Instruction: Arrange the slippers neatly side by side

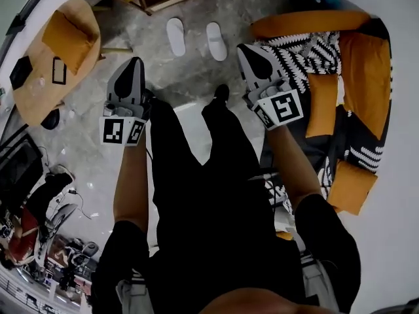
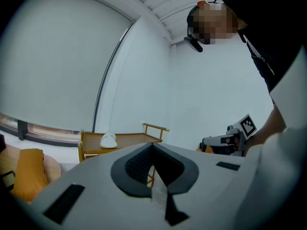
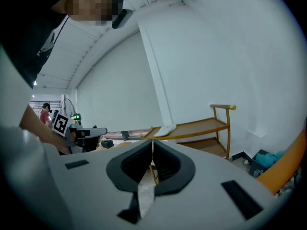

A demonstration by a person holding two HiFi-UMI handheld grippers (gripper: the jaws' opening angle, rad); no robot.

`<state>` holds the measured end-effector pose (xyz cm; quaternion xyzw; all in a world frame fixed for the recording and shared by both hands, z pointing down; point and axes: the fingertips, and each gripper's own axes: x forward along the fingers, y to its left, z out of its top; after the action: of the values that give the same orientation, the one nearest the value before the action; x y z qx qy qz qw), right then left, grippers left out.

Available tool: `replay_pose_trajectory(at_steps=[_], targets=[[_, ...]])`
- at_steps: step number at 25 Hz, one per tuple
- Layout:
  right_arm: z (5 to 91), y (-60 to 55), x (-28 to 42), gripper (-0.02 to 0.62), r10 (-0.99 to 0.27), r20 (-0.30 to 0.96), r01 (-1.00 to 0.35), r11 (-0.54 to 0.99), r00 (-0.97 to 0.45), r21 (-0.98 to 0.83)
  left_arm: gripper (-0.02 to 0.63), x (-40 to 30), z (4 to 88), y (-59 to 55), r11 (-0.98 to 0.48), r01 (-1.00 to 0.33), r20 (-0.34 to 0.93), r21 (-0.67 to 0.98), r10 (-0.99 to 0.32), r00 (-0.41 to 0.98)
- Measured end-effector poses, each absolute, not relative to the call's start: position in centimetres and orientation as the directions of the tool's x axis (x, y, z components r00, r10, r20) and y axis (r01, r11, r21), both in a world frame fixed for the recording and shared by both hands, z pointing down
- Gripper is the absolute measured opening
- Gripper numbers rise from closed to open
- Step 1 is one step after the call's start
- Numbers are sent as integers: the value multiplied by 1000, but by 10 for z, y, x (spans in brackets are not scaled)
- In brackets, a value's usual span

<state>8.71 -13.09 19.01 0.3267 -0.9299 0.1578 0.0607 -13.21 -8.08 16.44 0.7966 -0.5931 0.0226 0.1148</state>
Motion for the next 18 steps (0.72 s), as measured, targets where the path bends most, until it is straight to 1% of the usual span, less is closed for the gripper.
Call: replay_pose_trajectory(at_steps=[2, 5, 10, 15, 18], targets=[[214, -132, 75, 32, -599, 233, -643, 723, -766, -254, 14, -142, 187, -88, -289, -945, 168, 150, -935, 312], [251, -128, 59, 32, -612, 254, -662, 708, -749, -246, 14, -157, 227, -92, -326, -931, 193, 162, -915, 354], [316, -120, 36, 34, -598, 292, -662, 713, -746, -231, 14, -188, 285, -101, -342, -909, 194, 236, -900, 389], [385, -124, 33, 35, -601, 351, -688, 690, -718, -227, 14, -201, 351, -114, -389, -880, 222, 274, -865, 451], [426, -131, 30, 42, -570, 387, -675, 701, -724, -230, 15, -204, 385, -121, -392, -877, 244, 278, -854, 459]])
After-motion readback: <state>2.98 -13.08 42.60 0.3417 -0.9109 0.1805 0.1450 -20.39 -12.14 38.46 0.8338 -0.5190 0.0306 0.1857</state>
